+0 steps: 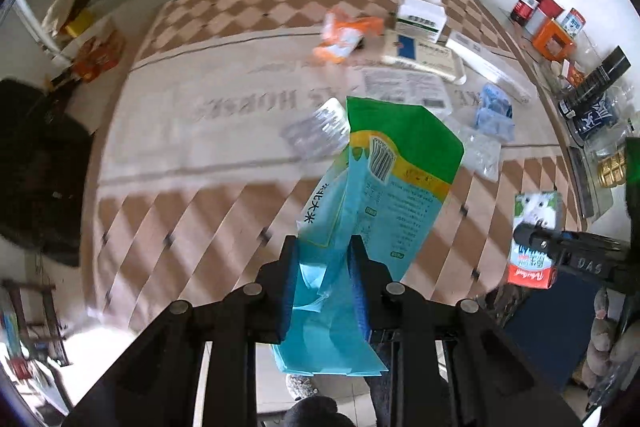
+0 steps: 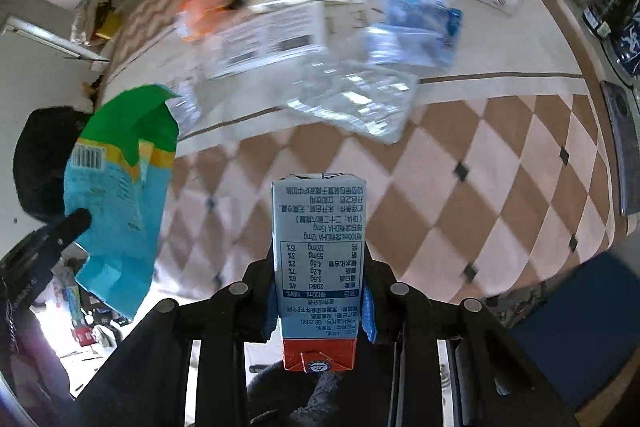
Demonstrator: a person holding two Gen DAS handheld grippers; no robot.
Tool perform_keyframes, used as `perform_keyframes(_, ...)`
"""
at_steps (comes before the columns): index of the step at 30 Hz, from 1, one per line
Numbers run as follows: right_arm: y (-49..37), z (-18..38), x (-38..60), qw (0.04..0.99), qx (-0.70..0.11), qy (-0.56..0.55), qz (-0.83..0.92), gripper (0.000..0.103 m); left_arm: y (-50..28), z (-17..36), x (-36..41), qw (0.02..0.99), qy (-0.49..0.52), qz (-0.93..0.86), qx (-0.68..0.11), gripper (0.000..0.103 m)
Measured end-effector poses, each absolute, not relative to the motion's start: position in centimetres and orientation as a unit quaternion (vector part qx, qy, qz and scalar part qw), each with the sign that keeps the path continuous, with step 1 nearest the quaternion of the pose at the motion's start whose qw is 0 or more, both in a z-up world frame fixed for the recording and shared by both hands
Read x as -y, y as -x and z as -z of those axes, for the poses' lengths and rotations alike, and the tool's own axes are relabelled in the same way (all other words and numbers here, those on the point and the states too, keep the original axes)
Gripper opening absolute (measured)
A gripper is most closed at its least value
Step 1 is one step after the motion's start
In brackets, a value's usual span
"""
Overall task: Collect trash
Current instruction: 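Carry both items over the white bin and open both grippers to drop them, then raise both grippers from the bin back toward the table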
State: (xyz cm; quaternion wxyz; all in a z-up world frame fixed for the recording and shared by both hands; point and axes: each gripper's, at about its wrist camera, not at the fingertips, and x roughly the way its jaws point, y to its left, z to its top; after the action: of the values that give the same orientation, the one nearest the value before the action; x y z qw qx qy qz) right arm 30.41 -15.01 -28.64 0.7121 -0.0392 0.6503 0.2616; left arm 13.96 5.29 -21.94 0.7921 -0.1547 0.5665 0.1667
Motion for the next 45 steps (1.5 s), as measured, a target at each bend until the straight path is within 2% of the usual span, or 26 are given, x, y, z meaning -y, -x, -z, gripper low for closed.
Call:
perform_keyframes(6,-19.8,28.7,14.9,0.732,-0.627,0.039,-0.265,0.033,-4.5,23.8,-3.5,0.791,0.163,-0.143,-0.572,0.021)
perform_keyframes(9,-13.8,31.3,15.7,0.717,-0.65,0.032,-0.249,0.033,-0.1,26.1,-3.1,0.781,0.168,-0.127,-0.588,0.021)
perform_keyframes(13,-6.9,37.6,16.7,0.677,-0.7,0.032,-0.223,0.033,4.4,31.0,-2.9,0.754,0.194,-0.113,-0.617,0.021)
perform_keyframes(17,-3.1,45.2,16.7,0.65,-0.731,0.042,-0.205,0.033,6.4,38.6,-3.0,0.724,0.225,-0.109,-0.643,0.021)
perform_keyframes(24,-2.3,61.1,15.9,0.631,-0.755,0.03,-0.175,0.033,6.0,57.6,-5.0,0.652,0.289,-0.09,-0.695,0.024)
perform_keyframes(26,-2.6,65.0,15.5,0.629,-0.757,0.024,-0.173,0.034,5.9,61.7,-5.2,0.644,0.29,-0.091,-0.702,0.025)
perform_keyframes(27,-3.1,66.8,15.3,0.627,-0.759,0.023,-0.174,0.034,5.4,63.8,-5.3,0.642,0.293,-0.091,-0.703,0.029)
perform_keyframes(29,-3.8,71.0,14.8,0.62,-0.764,0.02,-0.177,0.036,4.1,66.3,-5.3,0.649,0.314,-0.081,-0.689,0.059)
perform_keyframes(30,-4.0,72.9,14.6,0.606,-0.774,0.015,-0.18,0.041,3.9,67.5,-5.4,0.652,0.321,-0.082,-0.682,0.086)
perform_keyframes(31,-4.1,74.9,14.5,0.588,-0.788,0.005,-0.182,0.068,3.8,68.4,-5.3,0.652,0.324,-0.09,-0.68,0.096)
perform_keyframes(32,-4.1,76.4,14.5,0.577,-0.795,-0.005,-0.185,0.096,3.6,69.5,-5.3,0.65,0.324,-0.097,-0.68,0.096)
perform_keyframes(33,-3.9,77.5,14.5,0.576,-0.794,-0.004,-0.193,0.101,3.6,70.2,-5.2,0.646,0.323,-0.103,-0.684,0.096)
perform_keyframes(39,-3.3,78.2,14.3,0.615,-0.759,0.09,-0.195,0.102,5.2,69.8,-4.4,0.665,0.258,-0.182,-0.677,0.096)
perform_keyframes(45,-2.6,74.0,13.8,0.642,-0.731,0.147,-0.175,0.102,6.9,64.9,-3.8,0.666,0.221,-0.217,-0.678,0.096)
